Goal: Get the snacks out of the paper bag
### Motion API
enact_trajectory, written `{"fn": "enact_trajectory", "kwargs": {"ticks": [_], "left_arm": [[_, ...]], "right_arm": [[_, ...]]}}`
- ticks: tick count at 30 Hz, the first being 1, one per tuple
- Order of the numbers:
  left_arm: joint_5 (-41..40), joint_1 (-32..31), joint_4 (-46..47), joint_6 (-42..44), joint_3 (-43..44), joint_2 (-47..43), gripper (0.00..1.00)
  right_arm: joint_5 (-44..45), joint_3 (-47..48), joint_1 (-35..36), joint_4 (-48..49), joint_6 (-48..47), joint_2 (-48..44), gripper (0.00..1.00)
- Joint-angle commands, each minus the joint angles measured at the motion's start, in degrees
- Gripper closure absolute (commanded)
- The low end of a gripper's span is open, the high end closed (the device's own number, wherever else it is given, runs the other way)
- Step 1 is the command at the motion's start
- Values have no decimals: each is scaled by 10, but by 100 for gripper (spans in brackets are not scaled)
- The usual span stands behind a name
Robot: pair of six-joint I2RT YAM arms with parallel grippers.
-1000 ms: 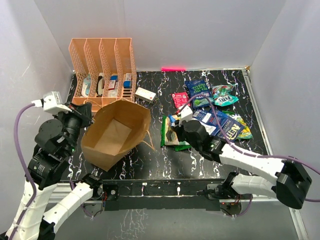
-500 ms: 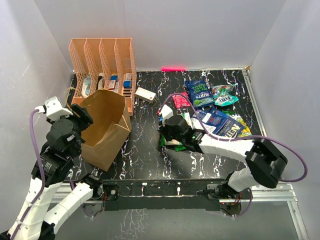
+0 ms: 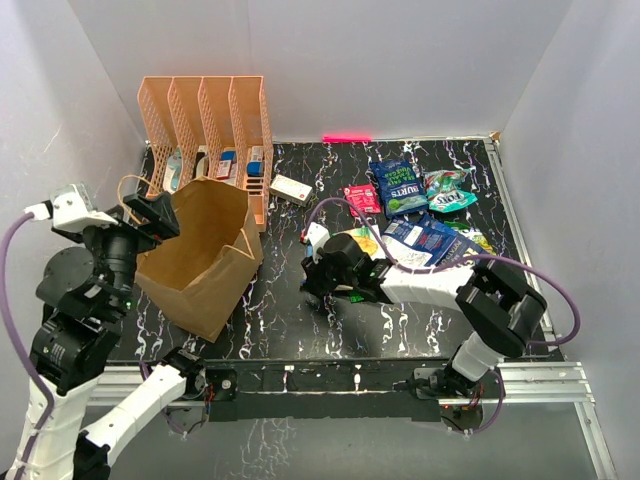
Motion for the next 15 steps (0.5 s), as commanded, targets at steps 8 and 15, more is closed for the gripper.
{"fn": "enact_trajectory", "kwargs": {"ticks": [8, 15], "left_arm": [[176, -15, 58, 104, 98, 45, 2], [178, -116, 31, 198, 177, 95, 2]], "right_arm": [[44, 14, -8, -15, 62, -176, 10], [143, 67, -7, -89, 74, -365, 1]]}}
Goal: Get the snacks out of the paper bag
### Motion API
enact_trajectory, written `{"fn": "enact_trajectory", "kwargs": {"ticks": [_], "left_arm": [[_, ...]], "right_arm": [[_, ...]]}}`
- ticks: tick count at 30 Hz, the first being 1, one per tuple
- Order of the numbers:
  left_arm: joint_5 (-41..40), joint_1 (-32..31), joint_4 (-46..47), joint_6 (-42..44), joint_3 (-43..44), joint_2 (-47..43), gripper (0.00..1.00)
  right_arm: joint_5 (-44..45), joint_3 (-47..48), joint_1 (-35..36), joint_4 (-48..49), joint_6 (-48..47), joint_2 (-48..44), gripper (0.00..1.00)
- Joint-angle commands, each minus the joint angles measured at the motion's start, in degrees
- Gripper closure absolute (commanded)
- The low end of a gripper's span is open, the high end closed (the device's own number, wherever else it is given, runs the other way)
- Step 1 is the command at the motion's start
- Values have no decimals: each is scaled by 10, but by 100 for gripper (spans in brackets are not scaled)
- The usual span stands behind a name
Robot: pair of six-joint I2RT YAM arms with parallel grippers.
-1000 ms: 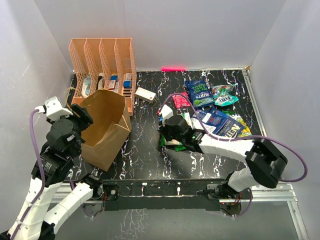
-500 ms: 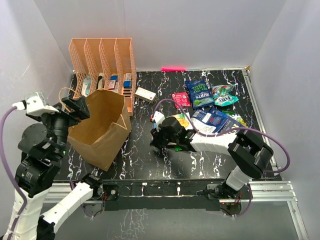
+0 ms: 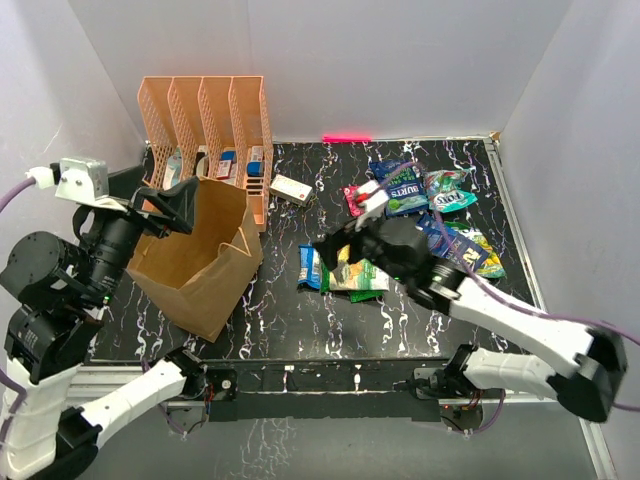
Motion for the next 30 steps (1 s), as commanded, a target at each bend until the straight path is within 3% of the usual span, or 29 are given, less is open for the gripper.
{"fn": "enact_trajectory", "kwargs": {"ticks": [1, 7, 16, 21, 30], "left_arm": [[8, -69, -4, 91, 54, 33, 2], [-80, -155, 7, 183, 94, 56, 2], [-90, -158, 39, 135, 60, 54, 2], [-99, -158, 55, 99, 43, 29, 2], [-104, -158, 49, 89, 48, 31, 2]], "right_arm": [[83, 45, -3, -12, -2, -133, 1], [184, 166, -4, -151, -35, -214, 1], [262, 360, -3, -286, -20, -187, 1], [294, 405, -3, -291, -42, -167, 1], [284, 395, -3, -258, -60, -180, 1]]}}
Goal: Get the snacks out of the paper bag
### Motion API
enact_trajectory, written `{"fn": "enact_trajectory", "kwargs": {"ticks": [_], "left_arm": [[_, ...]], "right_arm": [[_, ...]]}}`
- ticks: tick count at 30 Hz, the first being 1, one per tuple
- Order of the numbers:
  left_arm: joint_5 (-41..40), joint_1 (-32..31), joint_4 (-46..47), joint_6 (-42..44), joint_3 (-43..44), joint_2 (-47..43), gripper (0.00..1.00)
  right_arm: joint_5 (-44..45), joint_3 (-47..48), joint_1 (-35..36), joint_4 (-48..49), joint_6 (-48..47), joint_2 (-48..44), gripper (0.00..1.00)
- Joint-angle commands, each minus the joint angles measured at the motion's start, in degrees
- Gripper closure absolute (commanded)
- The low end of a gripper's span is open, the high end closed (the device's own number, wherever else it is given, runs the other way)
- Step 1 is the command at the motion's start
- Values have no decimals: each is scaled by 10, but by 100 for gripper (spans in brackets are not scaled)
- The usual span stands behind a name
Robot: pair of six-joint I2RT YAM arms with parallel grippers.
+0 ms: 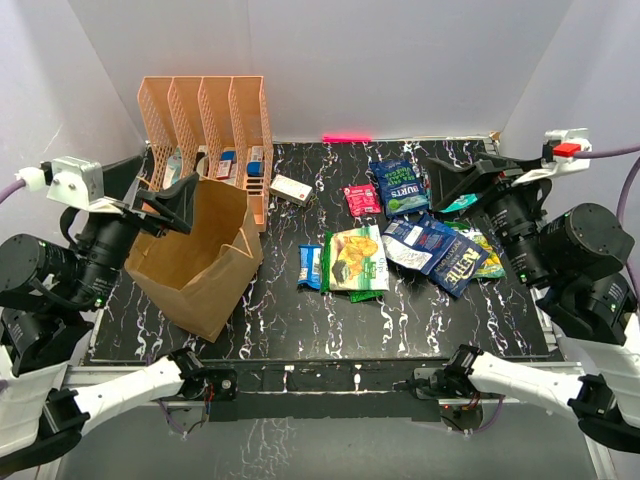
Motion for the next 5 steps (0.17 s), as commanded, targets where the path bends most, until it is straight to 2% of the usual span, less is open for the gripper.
{"fn": "enact_trajectory", "kwargs": {"ticks": [1, 2, 5], "left_arm": [[-10, -3, 16, -8, 10, 9, 2], [-10, -3, 19, -8, 7, 9, 2], [-4, -2, 31, -8, -4, 9, 2]], "right_arm": [[8, 5, -3, 24, -12, -9, 1], [5, 0, -2, 26, -14, -10, 1], [73, 8, -2, 2, -6, 7, 1]]}}
